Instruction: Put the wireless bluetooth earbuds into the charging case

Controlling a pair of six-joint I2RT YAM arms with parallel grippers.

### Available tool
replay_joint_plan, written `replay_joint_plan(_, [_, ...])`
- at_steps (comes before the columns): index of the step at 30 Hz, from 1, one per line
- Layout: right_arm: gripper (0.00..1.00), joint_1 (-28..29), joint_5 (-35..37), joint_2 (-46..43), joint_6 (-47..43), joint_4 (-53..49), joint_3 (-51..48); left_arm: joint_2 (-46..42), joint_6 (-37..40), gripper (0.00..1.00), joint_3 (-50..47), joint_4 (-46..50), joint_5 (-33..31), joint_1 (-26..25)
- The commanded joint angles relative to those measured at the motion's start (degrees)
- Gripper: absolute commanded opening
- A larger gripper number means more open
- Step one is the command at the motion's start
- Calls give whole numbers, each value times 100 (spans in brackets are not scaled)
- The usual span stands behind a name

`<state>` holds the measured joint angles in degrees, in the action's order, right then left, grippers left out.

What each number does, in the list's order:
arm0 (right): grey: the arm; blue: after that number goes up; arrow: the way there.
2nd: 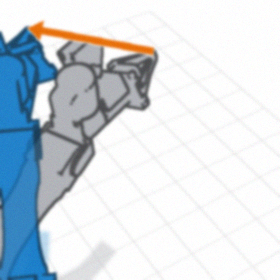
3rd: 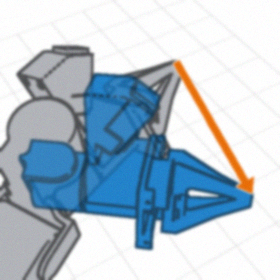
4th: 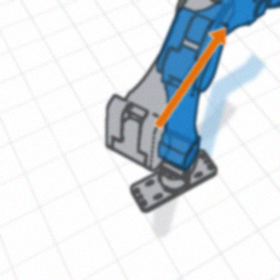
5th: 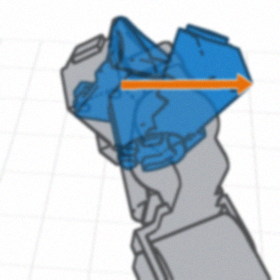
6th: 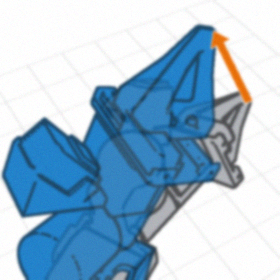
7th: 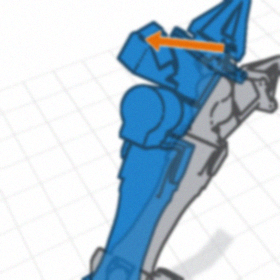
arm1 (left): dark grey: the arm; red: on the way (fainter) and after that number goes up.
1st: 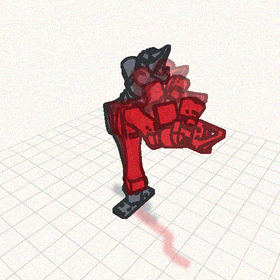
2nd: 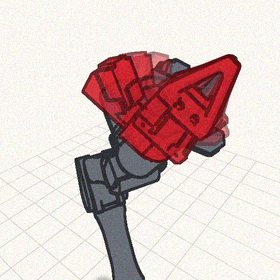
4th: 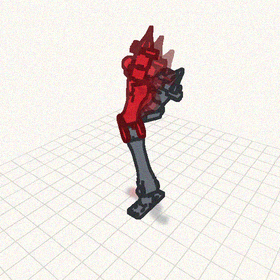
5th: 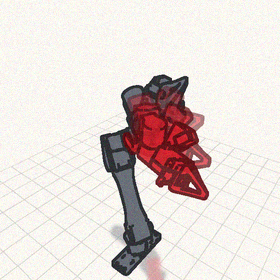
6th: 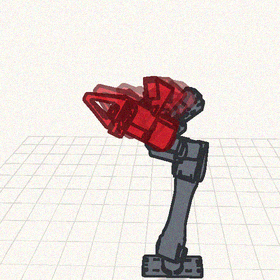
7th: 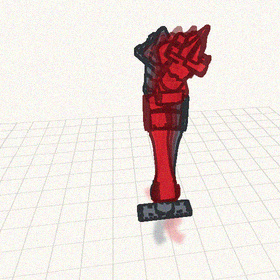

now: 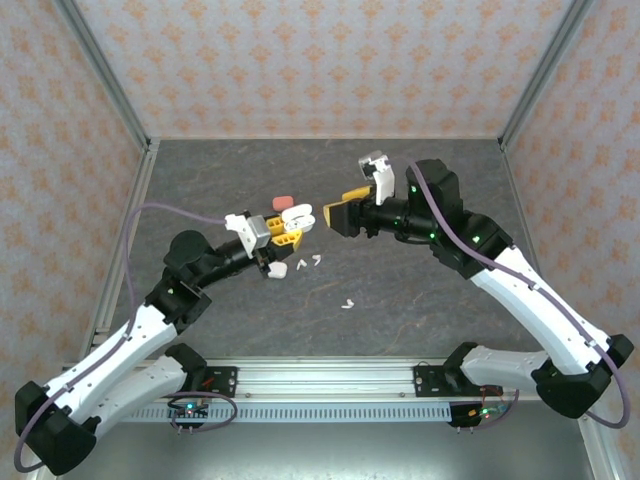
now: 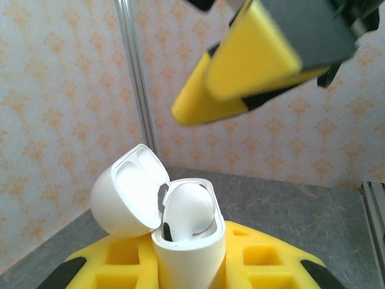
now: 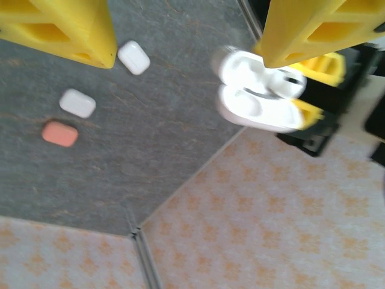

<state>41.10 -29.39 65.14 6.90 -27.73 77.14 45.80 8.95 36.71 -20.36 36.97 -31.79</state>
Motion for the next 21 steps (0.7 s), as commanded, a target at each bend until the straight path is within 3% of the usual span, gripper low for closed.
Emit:
replay_joint_plan(1, [65, 14, 772, -216, 308, -332, -312, -208, 173, 0, 134, -102, -74, -29])
replay_joint_plan(8, [64, 13, 1540, -14, 1041, -925, -1110, -447, 172, 0, 13, -144, -76, -37])
replay_joint_plan(13, [63, 12, 1423, 621, 1493, -1256, -1554, -502, 176, 0, 7, -117, -49, -38])
replay_joint_plan(21, [57, 117, 1157, 1467, 2145, -672, -2365, -579, 173, 0, 3, -20, -112, -49])
